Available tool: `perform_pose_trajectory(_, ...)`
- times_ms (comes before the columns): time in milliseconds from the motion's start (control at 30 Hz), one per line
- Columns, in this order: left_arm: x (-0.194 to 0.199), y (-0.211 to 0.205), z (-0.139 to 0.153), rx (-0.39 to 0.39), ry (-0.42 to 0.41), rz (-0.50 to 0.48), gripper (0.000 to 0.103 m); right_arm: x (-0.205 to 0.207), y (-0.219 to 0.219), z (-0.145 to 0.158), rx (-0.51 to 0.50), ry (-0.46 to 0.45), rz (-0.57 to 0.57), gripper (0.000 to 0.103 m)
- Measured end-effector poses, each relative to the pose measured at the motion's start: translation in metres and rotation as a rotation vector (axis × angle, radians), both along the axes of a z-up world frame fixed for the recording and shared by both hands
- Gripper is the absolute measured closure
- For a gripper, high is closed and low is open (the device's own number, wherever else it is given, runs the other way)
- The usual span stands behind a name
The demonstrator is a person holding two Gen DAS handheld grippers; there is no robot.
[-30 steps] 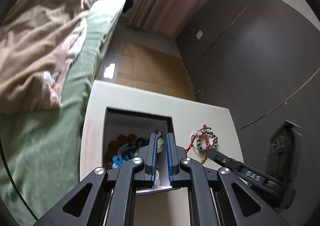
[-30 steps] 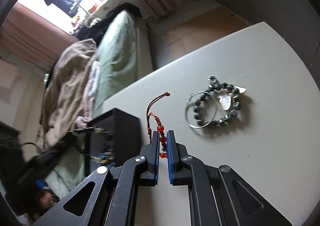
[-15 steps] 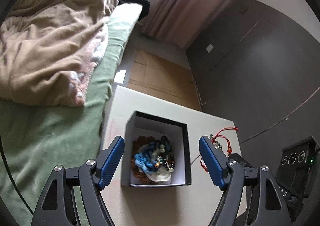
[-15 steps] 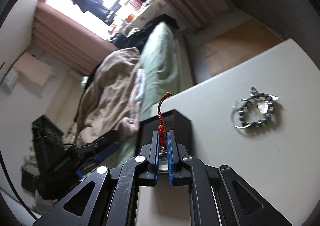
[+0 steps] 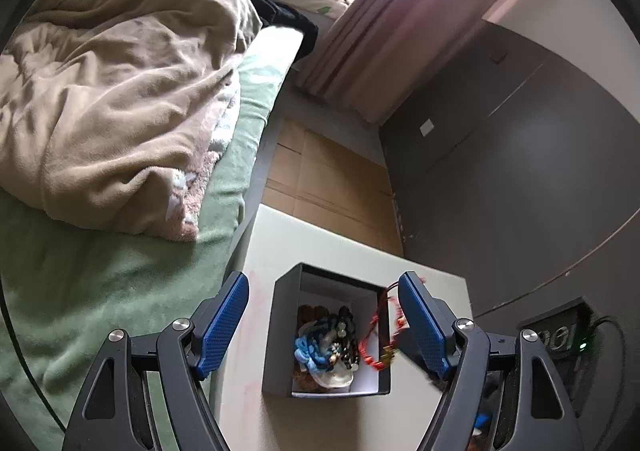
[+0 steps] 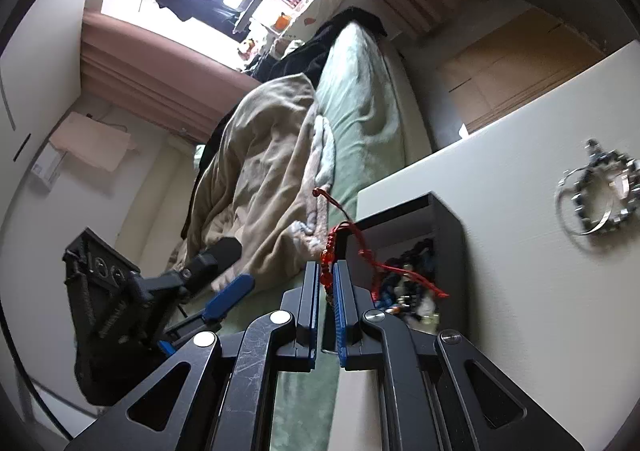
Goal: Organize jewelry
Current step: 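Carry the red string bracelet into the black box and open the right gripper, then move the left gripper to the silver hoop earring and close on it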
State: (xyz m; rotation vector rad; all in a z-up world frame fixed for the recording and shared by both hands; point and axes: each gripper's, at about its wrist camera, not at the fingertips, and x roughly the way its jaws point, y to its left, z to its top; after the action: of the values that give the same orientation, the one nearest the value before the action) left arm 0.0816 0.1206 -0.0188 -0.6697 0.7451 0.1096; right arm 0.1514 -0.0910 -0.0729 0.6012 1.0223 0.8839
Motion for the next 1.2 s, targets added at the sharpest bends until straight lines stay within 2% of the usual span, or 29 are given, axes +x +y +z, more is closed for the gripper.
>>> perform_pose_trajectory(200, 0.003, 0.011, 0.001, -0.022, -0.010, 0.016, 0.025, 0.005, 0.019, -0.008, 0.024, 0.022, 0.036, 0.094)
perform_pose_trajectory(300, 0.004, 0.017, -0.001, -0.032, -0.010, 0.032, 0.025, 0.009, 0.027, -0.014, -0.039, 0.042, 0.022, 0.091)
perform_pose_trajectory(333, 0.004, 0.019, -0.001, -0.035, -0.010, 0.036, 0.025, 0.012, 0.031, -0.019, -0.065, 0.061, 0.029, 0.085)
perform_pose_trajectory(400, 0.006, 0.019, -0.002, -0.035, -0.007, 0.037, 0.025, 0.015, 0.032, -0.025, -0.079, 0.095, 0.026, 0.042)
perform_pose_trajectory(433, 0.006, 0.018, -0.002, -0.035, -0.006, 0.035, 0.025, 0.016, 0.028, -0.027, -0.070, 0.095, 0.006, 0.038)
perform_pose_trajectory(667, 0.008, 0.003, -0.001, -0.012, 0.002, 0.007, 0.025, 0.015, 0.005, -0.014, -0.070, 0.069, -0.030, 0.037)
perform_pose_trajectory(967, 0.011, -0.038, 0.001, 0.026, 0.000, -0.067, 0.025, 0.010, -0.064, 0.015, -0.091, -0.001, -0.170, 0.037)
perform_pose_trajectory(1200, 0.016, -0.070, 0.000, 0.053, 0.000, -0.125, 0.025, 0.009, -0.110, 0.019, -0.132, 0.004, -0.246, 0.036)
